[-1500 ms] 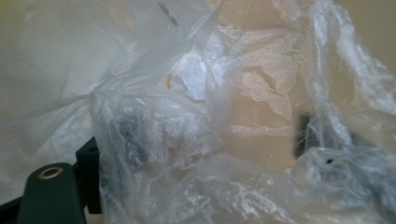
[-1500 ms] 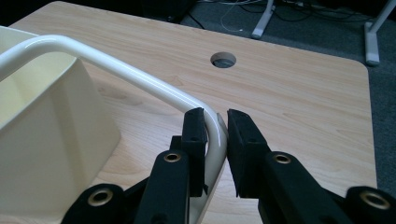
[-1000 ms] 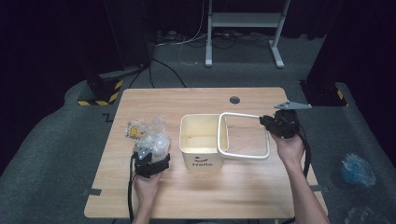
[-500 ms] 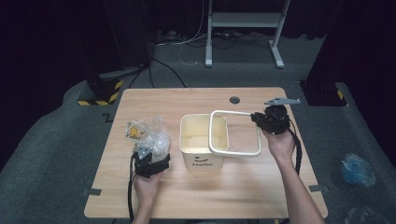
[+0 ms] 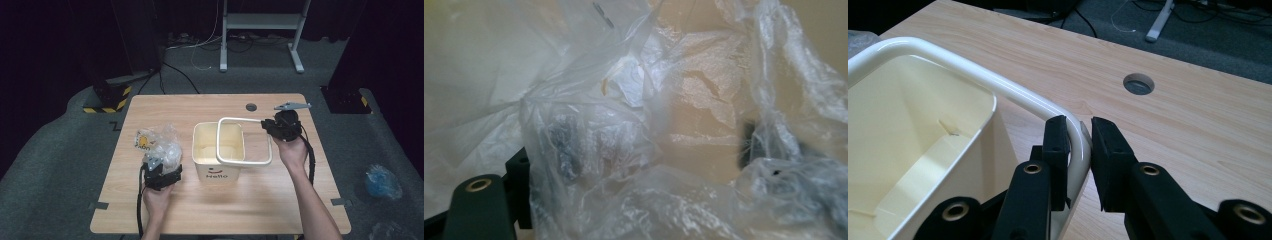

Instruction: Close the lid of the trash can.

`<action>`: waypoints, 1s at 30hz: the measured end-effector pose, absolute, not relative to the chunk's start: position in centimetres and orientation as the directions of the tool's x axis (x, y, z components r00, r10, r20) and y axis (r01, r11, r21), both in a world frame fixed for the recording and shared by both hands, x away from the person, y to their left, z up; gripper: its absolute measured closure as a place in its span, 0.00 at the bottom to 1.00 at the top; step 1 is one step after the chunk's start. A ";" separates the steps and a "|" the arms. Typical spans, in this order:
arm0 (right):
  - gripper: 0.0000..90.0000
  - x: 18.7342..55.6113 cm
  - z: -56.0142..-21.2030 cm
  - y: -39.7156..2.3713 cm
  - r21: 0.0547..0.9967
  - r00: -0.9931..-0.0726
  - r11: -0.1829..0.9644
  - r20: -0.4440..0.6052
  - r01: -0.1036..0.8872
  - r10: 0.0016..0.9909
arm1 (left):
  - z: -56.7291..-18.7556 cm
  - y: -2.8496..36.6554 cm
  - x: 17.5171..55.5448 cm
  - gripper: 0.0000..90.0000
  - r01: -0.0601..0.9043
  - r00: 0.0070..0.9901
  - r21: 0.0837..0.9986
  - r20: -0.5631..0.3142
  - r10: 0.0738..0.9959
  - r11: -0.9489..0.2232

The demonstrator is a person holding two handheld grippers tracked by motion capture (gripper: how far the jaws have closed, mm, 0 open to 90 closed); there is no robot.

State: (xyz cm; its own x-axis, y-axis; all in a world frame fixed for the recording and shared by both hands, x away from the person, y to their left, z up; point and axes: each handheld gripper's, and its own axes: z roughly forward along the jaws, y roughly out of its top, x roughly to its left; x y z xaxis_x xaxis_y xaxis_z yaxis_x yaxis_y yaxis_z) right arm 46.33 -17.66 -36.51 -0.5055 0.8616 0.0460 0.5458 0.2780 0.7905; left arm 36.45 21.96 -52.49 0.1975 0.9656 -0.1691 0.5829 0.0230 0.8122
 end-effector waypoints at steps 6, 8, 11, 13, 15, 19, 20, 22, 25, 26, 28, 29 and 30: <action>0.87 46.6 -36.4 -16.7 0.792 -0.513 0.280 0.049 0.543 0.857 | -52.5 22.0 36.5 0.19 0.581 0.199 0.814 -0.171 0.965 0.025; 0.87 46.7 -36.5 -16.4 0.791 -0.517 0.282 0.051 0.543 0.854 | -52.5 22.0 36.5 0.19 0.581 0.198 0.814 -0.173 0.965 0.026; 0.87 46.8 -36.5 -15.9 0.789 -0.520 0.284 0.052 0.545 0.853 | -52.5 22.0 36.5 0.19 0.581 0.198 0.813 -0.172 0.965 0.025; 0.87 46.8 -36.4 -15.7 0.788 -0.523 0.288 0.050 0.544 0.851 | -52.5 22.0 36.5 0.19 0.581 0.198 0.813 -0.172 0.965 0.025; 0.87 46.8 -36.3 -15.3 0.789 -0.526 0.293 0.045 0.540 0.849 | -52.5 22.0 36.5 0.19 0.580 0.200 0.814 -0.169 0.965 0.022; 0.87 46.9 -36.2 -14.7 0.789 -0.533 0.301 0.039 0.535 0.845 | -52.5 22.0 36.5 0.19 0.579 0.200 0.815 -0.171 0.965 0.025; 0.87 46.9 -36.2 -14.5 0.789 -0.535 0.305 0.035 0.533 0.844 | -52.5 22.0 36.5 0.19 0.579 0.201 0.815 -0.170 0.965 0.023; 0.87 46.9 -36.2 -14.2 0.790 -0.536 0.304 0.037 0.532 0.843 | -52.5 22.0 36.5 0.19 0.579 0.202 0.815 -0.171 0.964 0.023; 0.87 47.0 -36.1 -13.9 0.791 -0.540 0.308 0.034 0.529 0.841 | -52.5 22.0 36.5 0.19 0.579 0.203 0.815 -0.168 0.965 0.020; 0.87 47.0 -36.0 -13.8 0.791 -0.540 0.309 0.033 0.529 0.841 | -52.5 21.9 36.5 0.19 0.579 0.203 0.815 -0.168 0.965 0.020; 0.87 47.1 -35.9 -13.8 0.793 -0.539 0.305 0.035 0.528 0.842 | -52.5 21.9 36.5 0.19 0.579 0.204 0.815 -0.165 0.965 0.017; 0.87 47.0 -35.8 -13.7 0.792 -0.539 0.304 0.037 0.530 0.842 | -52.5 21.9 36.5 0.19 0.579 0.203 0.815 -0.165 0.965 0.018; 0.87 47.1 -35.8 -13.6 0.791 -0.542 0.310 0.031 0.527 0.840 | -52.5 21.9 36.5 0.19 0.580 0.202 0.814 -0.165 0.965 0.018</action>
